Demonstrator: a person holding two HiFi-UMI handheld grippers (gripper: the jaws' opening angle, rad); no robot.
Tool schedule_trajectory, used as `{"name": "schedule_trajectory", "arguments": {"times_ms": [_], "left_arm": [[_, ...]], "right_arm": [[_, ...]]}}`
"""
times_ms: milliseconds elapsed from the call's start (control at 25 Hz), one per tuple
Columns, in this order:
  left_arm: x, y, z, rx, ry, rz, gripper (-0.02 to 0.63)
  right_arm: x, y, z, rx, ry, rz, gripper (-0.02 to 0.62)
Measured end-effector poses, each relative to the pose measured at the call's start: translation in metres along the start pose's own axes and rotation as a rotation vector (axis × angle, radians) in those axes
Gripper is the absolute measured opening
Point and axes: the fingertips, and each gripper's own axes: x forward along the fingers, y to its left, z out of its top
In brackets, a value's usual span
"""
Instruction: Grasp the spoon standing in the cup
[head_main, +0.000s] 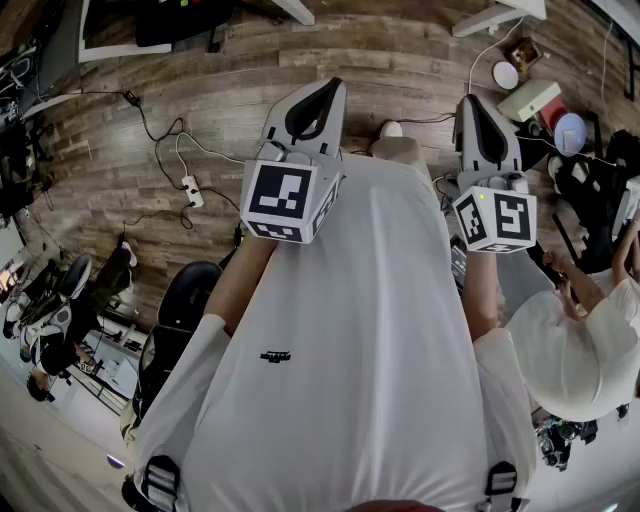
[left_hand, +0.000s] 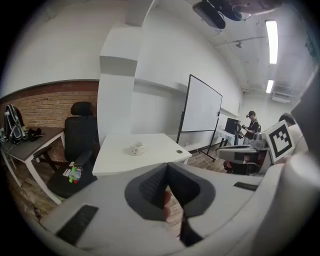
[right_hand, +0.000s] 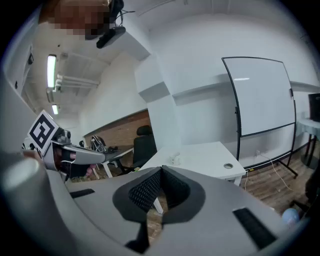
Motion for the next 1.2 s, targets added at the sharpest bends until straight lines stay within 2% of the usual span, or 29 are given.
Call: {"name": "schedule_trajectory", "arguments": {"times_ms": [280, 400, 480, 600, 720, 960, 1200], "left_arm": [[-0.055, 0.114, -0.002, 0.072, -0.028, 0.012, -0.003], [-0.083, 0.177, -0.004, 0.058, -0.032, -0.015, -0.003], [-0.101, 0.211, -0.006, 0.044, -0.030, -0.040, -0.003], [-0.118, 0.239, -0.012, 0.046, -0.029, -0.079, -0.003], [-0.112, 0.255, -0.018, 0.050, -0.021, -0.120, -0.003], [-0.097, 0.262, -0.015, 0.042, -0.014, -0.192, -0.003], [-0.046, 0.267, 0.005, 0.059, 0.021, -0.235, -0.003]], "right_arm": [[0.063, 0.116, -0.007, 0.061, -0.024, -0.009, 0.005], [0.095, 0.174, -0.006, 0.102, -0.021, -0.030, 0.005], [0.109, 0.208, 0.000, 0.095, -0.023, -0.059, 0.005], [0.114, 0.240, 0.010, 0.043, -0.030, -0.100, 0.005], [0.118, 0.251, 0.007, 0.032, -0.013, -0.140, 0.005], [0.128, 0.255, 0.003, 0.051, 0.000, -0.190, 0.005], [0.164, 0.224, 0.015, 0.105, -0.004, -0.219, 0.005]]}}
